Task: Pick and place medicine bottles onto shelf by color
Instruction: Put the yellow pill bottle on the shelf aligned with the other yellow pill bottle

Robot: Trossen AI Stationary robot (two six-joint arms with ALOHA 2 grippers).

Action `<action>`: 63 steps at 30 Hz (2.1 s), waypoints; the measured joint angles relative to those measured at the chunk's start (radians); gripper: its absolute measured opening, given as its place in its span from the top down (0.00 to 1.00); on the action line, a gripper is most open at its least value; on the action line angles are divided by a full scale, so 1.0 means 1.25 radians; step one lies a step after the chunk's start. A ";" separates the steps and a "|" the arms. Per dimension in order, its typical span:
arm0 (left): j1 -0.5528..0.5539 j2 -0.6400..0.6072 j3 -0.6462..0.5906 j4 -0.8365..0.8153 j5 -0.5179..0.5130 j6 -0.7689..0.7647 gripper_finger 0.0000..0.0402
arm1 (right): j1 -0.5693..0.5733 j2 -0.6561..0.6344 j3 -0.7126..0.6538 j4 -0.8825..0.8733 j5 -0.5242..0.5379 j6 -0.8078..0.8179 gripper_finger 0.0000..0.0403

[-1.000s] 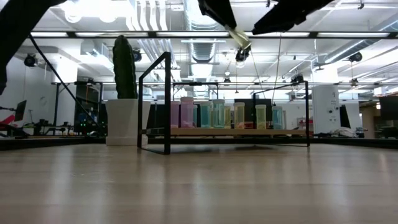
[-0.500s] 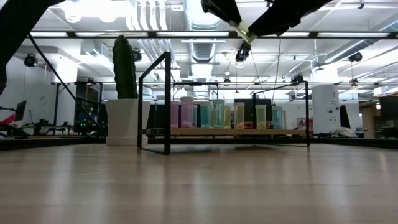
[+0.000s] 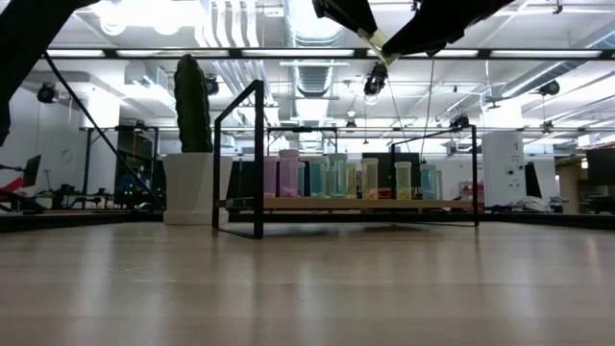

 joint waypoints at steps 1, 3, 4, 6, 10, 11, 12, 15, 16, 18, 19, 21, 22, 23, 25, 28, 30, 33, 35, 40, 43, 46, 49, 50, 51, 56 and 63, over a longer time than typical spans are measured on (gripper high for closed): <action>0.000 0.000 0.000 0.000 0.000 0.000 0.73 | 0.000 0.000 0.000 0.000 0.000 -0.001 0.80; 0.000 -0.005 -0.001 0.000 0.000 0.002 0.73 | 0.000 0.000 -0.001 0.003 0.000 -0.001 0.80; 0.000 -0.006 -0.001 0.000 0.004 0.005 0.73 | 0.000 0.000 -0.001 0.006 -0.001 -0.001 0.79; 0.000 -0.014 -0.001 0.002 0.023 0.015 0.72 | 0.000 -0.004 -0.002 0.007 -0.004 -0.002 0.78; 0.000 -0.025 -0.002 0.007 0.057 0.028 0.65 | 0.000 -0.013 -0.013 0.004 -0.007 -0.006 0.77; 0.000 -0.028 -0.002 0.009 0.058 0.028 0.63 | 0.000 -0.014 -0.018 0.010 -0.006 -0.006 0.77; -0.001 -0.029 -0.002 0.011 0.058 0.028 0.60 | 0.000 -0.016 -0.024 0.027 -0.006 -0.006 0.78; -0.001 -0.030 -0.002 0.012 0.058 0.030 0.52 | 0.000 -0.030 -0.048 0.064 -0.004 -0.006 0.79; -0.001 -0.030 -0.002 0.012 0.058 0.030 0.50 | 0.000 -0.035 -0.057 0.078 -0.005 -0.007 0.79; -0.001 -0.033 -0.002 0.011 0.058 0.029 0.47 | 0.000 -0.049 -0.082 0.092 -0.006 -0.010 0.79; -0.001 -0.036 -0.002 0.008 0.058 0.024 0.46 | 0.000 -0.061 -0.099 0.107 -0.007 -0.010 0.78; -0.006 -0.050 -0.006 0.000 0.056 0.012 0.45 | 0.000 -0.092 -0.147 0.169 -0.011 -0.014 0.78; -0.011 -0.060 -0.015 0.006 0.055 0.004 0.45 | 0.000 -0.109 -0.177 0.213 -0.021 -0.014 0.78; -0.019 -0.071 -0.028 0.018 0.055 0.002 0.45 | 0.000 -0.124 -0.209 0.268 -0.031 -0.013 0.78; -0.035 -0.096 -0.073 0.049 0.056 -0.011 0.46 | 0.001 -0.144 -0.281 0.387 -0.051 -0.006 0.78; -0.062 -0.142 -0.176 0.120 0.042 -0.039 0.48 | 0.013 -0.149 -0.386 0.566 -0.072 0.024 0.78; -0.080 -0.183 -0.268 0.210 0.032 -0.048 0.49 | 0.028 -0.135 -0.438 0.699 -0.072 0.038 0.78; -0.100 -0.269 -0.434 0.410 0.009 -0.063 0.50 | 0.050 -0.108 -0.490 0.865 -0.073 0.026 0.78; -0.112 -0.322 -0.561 0.591 -0.023 -0.069 0.50 | 0.064 -0.091 -0.510 0.941 -0.073 0.006 0.78; -0.118 -0.362 -0.864 1.189 -0.043 -0.063 0.50 | 0.080 -0.060 -0.500 1.000 -0.073 -0.022 0.78; -0.114 -0.352 -0.961 1.375 -0.032 -0.063 0.50 | 0.088 -0.043 -0.468 0.983 -0.072 -0.040 0.78; -0.113 -0.349 -1.011 1.421 -0.031 -0.063 0.50 | 0.090 -0.026 -0.443 0.962 -0.074 -0.050 0.78; -0.109 -0.349 -1.034 1.458 -0.030 -0.062 0.50 | 0.090 -0.011 -0.424 0.964 -0.074 -0.056 0.78; -0.107 -0.349 -1.041 1.475 -0.030 -0.062 0.50 | 0.090 -0.005 -0.419 0.964 -0.074 -0.059 0.78; -0.104 -0.347 -1.046 1.494 -0.030 -0.060 0.50 | 0.090 0.001 -0.415 0.964 -0.074 -0.060 0.78; -0.087 -0.304 -1.056 1.595 0.009 -0.060 0.50 | 0.090 0.041 -0.394 0.963 -0.074 -0.062 0.78; -0.084 -0.269 -1.048 1.604 0.058 -0.059 0.50 | 0.090 0.065 -0.376 0.964 -0.072 -0.056 0.78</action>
